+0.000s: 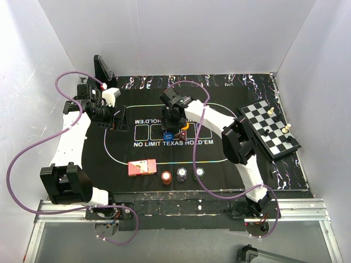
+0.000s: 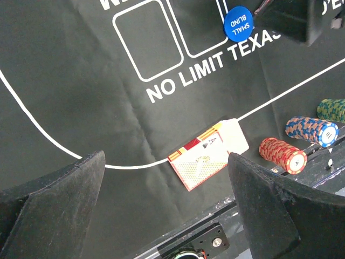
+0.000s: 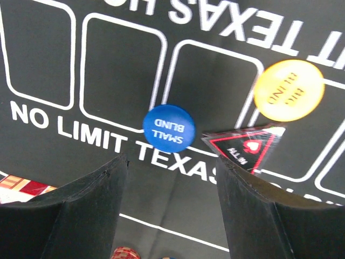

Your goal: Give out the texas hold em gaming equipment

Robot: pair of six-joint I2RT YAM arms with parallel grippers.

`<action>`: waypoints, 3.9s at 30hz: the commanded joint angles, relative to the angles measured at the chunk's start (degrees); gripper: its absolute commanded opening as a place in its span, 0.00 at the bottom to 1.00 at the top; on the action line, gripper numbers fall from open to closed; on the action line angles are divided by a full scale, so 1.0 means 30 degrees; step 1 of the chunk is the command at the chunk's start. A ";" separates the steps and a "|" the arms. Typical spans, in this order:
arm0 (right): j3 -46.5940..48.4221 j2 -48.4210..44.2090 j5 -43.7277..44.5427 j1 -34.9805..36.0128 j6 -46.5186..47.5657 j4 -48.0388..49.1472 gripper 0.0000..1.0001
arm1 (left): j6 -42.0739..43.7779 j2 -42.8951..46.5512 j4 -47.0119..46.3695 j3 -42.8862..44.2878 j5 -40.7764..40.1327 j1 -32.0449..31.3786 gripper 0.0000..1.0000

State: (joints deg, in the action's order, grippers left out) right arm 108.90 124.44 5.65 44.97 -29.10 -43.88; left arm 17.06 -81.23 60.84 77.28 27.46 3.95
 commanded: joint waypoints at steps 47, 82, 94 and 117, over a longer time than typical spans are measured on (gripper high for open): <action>0.5327 0.4895 -0.0154 0.3759 -0.0231 -0.0697 0.46 | -0.0589 0.1032 0.0198 0.0873 0.0484 0.1233 0.98; -1.1251 -1.2710 -0.0769 -0.5878 -0.2076 0.2467 0.68 | 0.4303 -1.1534 -0.4925 0.5532 -0.0420 -0.9663 0.98; -1.1545 -1.2682 -0.1766 -0.6084 -0.2047 0.2907 0.61 | 0.5504 -1.2679 -0.6393 0.4653 -0.2416 -1.0837 0.84; -1.1457 -1.2536 -0.1649 -0.6084 -0.1901 0.3112 0.54 | 0.5740 -1.1157 -0.6656 0.1988 -0.3001 -1.1042 0.37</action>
State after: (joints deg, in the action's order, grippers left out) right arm 74.24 87.42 0.89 26.96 -34.76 -35.83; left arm 34.57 -118.91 38.41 86.28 18.79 -28.73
